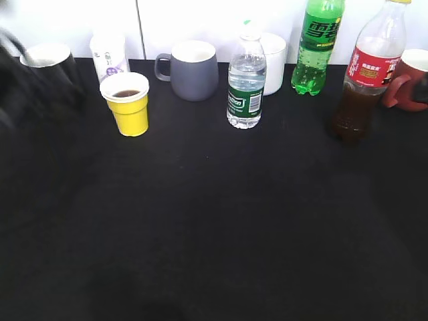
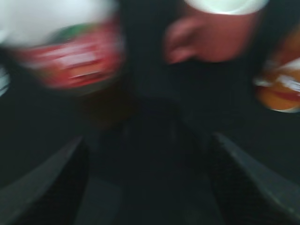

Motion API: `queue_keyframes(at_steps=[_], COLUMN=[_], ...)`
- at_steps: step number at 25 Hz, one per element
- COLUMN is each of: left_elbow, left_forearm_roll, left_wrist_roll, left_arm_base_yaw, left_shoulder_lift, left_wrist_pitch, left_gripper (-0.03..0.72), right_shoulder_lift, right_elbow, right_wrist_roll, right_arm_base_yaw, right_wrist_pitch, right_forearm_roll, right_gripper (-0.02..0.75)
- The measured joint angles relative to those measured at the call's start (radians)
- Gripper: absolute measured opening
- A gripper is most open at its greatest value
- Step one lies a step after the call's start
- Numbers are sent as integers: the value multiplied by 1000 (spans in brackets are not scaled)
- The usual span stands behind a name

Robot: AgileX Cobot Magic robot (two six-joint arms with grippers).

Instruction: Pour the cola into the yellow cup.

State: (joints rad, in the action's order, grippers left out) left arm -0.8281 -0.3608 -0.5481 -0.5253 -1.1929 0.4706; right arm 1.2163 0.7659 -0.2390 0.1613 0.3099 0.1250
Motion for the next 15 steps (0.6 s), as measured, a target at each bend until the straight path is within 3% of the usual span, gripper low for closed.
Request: queue_keyframes(at_steps=[3, 5, 8, 11, 15], left_elbow=[-36, -36, -19, 130, 267], left_forearm_roll=[123, 179, 197, 284, 346], left_wrist_roll=[217, 303, 358, 421, 448], left_arm_base_yaw=[-34, -35, -35, -35, -35], left_shoulder_lift=[189, 332, 575, 816, 1089], left_wrist_pitch=[195, 314, 459, 572, 653], left_gripper=[500, 467, 461, 461, 461], right_shoulder_lift=[-213, -383, -656, -902, -1174], right_elbow=[23, 23, 25, -30, -156], right_wrist_roll=[31, 34, 34, 34, 34], right_arm_base_yaw=[197, 291, 302, 303, 304], right_wrist_pitch=[144, 265, 537, 754, 854], right_forearm_roll=[-4, -13, -40, -43, -36], right_gripper=[587, 587, 587, 587, 586])
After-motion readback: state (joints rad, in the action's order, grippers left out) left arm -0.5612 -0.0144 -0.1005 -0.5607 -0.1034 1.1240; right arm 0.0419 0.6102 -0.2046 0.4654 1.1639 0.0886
